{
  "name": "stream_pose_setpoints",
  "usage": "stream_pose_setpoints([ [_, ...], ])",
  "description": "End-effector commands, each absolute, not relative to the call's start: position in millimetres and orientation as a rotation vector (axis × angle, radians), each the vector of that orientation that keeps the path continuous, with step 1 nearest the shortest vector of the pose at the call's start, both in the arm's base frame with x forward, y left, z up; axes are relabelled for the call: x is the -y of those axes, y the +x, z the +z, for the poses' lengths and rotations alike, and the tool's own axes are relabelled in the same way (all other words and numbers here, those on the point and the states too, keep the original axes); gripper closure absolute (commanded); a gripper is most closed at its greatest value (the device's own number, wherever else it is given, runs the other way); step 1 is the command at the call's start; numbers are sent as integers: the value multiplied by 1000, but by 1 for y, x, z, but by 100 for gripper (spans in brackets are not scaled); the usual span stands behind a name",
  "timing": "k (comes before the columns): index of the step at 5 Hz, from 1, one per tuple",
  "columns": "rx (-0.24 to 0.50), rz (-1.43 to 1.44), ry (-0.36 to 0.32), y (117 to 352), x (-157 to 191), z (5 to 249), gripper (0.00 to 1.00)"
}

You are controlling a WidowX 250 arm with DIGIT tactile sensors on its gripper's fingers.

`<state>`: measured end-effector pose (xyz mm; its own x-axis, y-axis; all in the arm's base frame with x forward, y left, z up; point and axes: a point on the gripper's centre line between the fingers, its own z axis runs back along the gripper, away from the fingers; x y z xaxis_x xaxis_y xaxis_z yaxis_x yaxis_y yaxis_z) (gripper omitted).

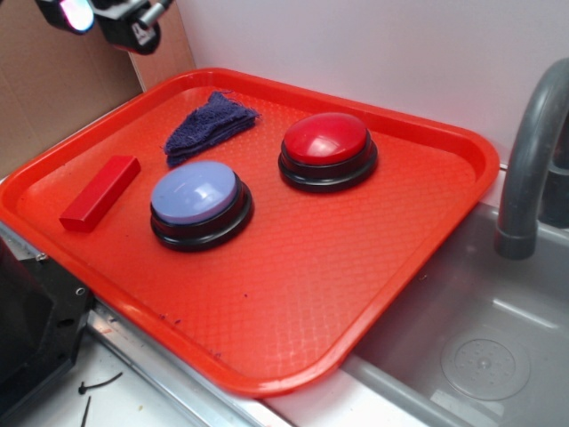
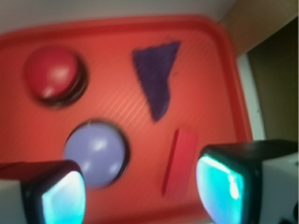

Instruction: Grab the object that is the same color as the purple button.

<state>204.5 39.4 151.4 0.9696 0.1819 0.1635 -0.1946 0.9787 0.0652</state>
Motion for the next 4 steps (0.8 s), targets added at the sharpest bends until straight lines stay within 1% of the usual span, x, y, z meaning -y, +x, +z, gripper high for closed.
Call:
stream_pose_setpoints([
  [1,234,295,139,248,-70,115,0],
  [2,306,324,112,269,-78,87,0],
  [3,283,339,134,282,-87,65,0],
  [4,284,311,38,294,-91,44,0],
])
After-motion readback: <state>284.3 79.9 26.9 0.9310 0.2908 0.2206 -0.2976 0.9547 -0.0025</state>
